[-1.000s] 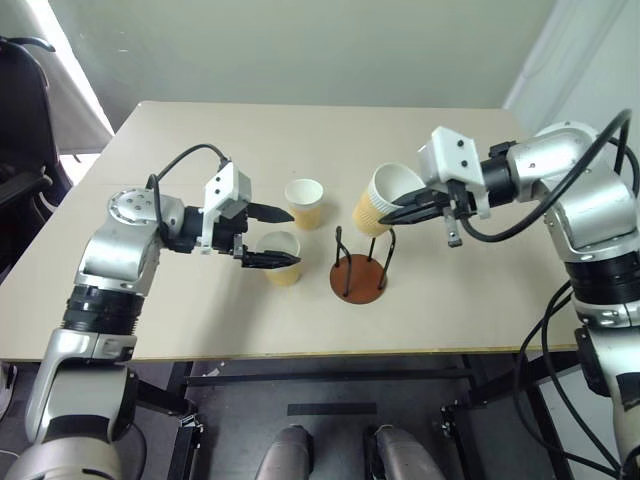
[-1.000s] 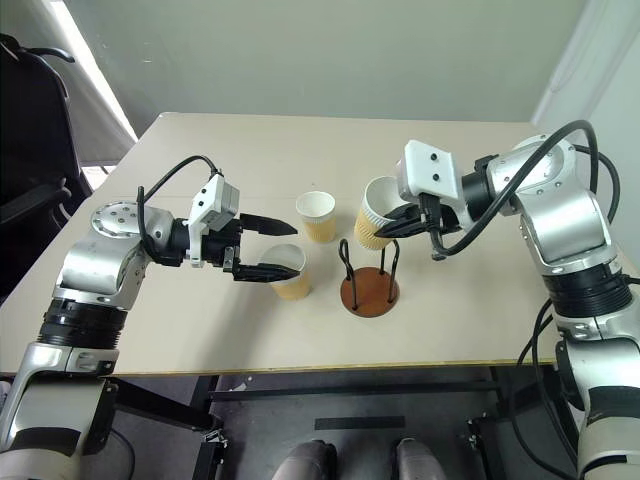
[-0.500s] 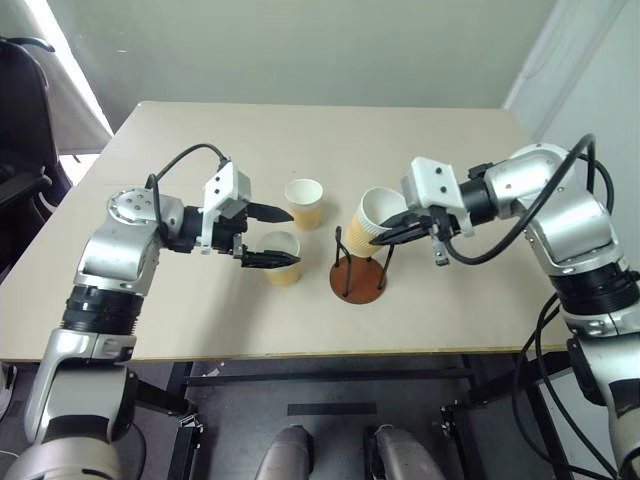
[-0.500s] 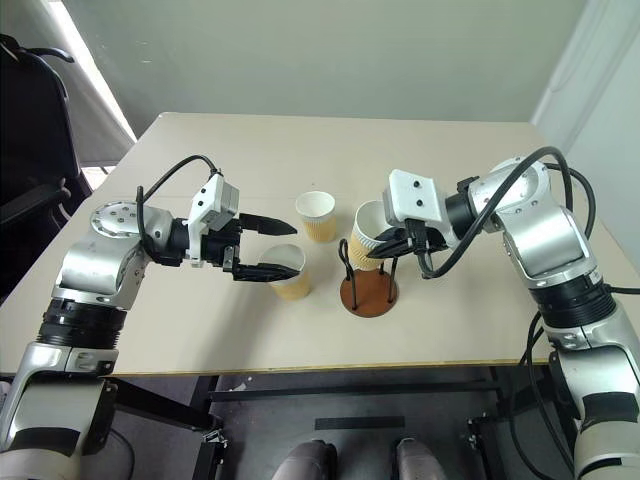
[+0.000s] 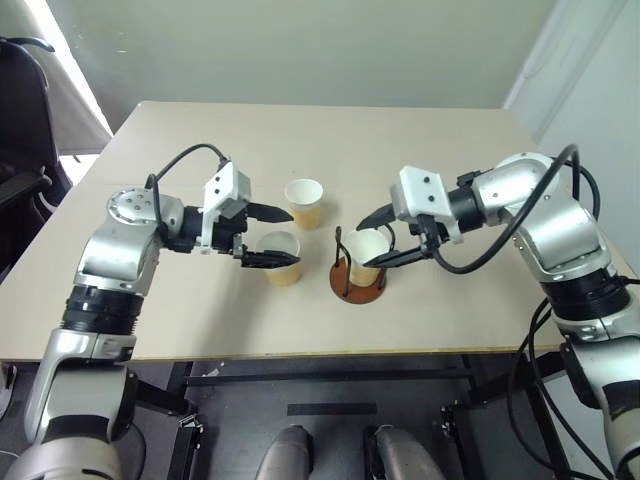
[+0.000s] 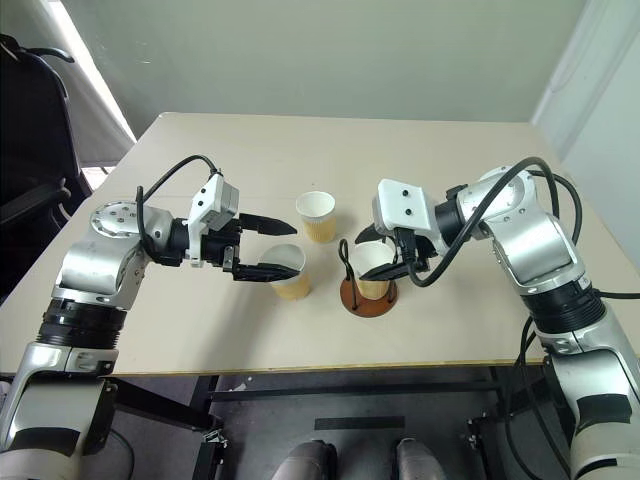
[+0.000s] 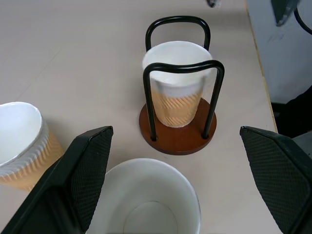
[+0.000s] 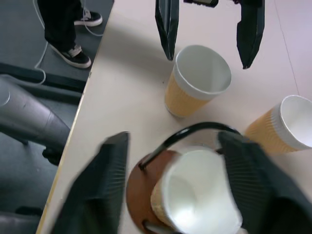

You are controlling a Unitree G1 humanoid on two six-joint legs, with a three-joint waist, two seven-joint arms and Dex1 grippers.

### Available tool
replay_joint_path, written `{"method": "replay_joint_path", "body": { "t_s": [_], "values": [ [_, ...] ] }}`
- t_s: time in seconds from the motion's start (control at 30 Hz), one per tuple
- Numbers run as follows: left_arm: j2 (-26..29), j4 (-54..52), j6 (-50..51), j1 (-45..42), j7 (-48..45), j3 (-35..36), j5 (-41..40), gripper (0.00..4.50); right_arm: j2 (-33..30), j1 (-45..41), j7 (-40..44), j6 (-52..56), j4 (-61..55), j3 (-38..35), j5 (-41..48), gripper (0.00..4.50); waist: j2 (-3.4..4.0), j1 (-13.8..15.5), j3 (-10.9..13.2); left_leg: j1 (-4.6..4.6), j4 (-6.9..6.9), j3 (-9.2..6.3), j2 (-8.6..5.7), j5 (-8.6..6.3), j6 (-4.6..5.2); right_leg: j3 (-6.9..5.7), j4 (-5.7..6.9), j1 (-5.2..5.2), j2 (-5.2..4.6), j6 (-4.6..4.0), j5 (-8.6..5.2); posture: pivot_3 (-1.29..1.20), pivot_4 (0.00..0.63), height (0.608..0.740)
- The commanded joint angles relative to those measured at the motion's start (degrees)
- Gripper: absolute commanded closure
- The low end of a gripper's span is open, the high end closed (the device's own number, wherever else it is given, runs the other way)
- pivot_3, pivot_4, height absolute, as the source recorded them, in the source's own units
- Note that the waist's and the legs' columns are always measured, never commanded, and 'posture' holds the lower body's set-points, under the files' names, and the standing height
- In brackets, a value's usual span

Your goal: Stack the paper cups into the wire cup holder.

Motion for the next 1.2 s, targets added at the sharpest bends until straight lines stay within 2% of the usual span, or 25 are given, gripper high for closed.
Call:
{"method": "replay_joint_path", "body": {
  "t_s": [0.03,0.3,0.5,0.9,1.2],
  "values": [
    [0.8,-1.8,0.0,-0.5,0.4,1.2,-0.2,0.0,0.8,-1.7,-2.3,1.3,-1.2,-4.1,2.2,0.17,0.0,0.0,0.0,0.0,0.0,0.0,0.0,0.0,0.0,0.0,0.0,0.0,0.0,0.0,0.0,0.0,0.15,0.74],
    [-0.5,2.8,-3.4,-4.0,4.9,2.0,2.3,0.0,1.3,-2.7,-6.0,5.8,-0.2,-8.1,5.5,0.17,0.0,0.1,0.0,0.0,0.0,-0.01,0.0,0.0,0.0,0.0,0.01,0.0,0.0,-0.17,-0.1,0.0,0.15,0.74],
    [-1.2,12.3,-14.3,-10.5,11.0,1.2,8.9,0.0,0.3,-1.8,-7.4,7.0,-0.9,-10.0,6.9,0.17,0.0,0.1,0.0,-0.01,0.0,0.0,0.0,0.0,0.0,0.0,-0.01,-0.01,0.0,-0.11,-0.06,0.0,0.15,0.74],
    [-0.7,30.6,-39.1,-17.6,20.1,-6.5,27.4,0.0,-0.8,-1.4,-9.6,7.1,-1.0,-11.3,8.3,0.17,0.0,0.1,0.0,-0.05,-0.04,-0.01,-0.01,0.0,0.0,0.01,-0.02,-0.07,0.0,0.08,0.04,0.0,0.15,0.74],
    [-3.0,41.4,-49.1,-21.3,26.8,-9.9,34.5,0.0,-1.2,-1.6,-10.7,6.7,-0.4,-11.5,8.8,0.17,0.0,0.1,0.0,-0.1,-0.05,-0.02,-0.03,0.0,0.0,0.0,-0.02,-0.12,0.0,0.18,0.1,0.0,0.15,0.74]
  ]
}}
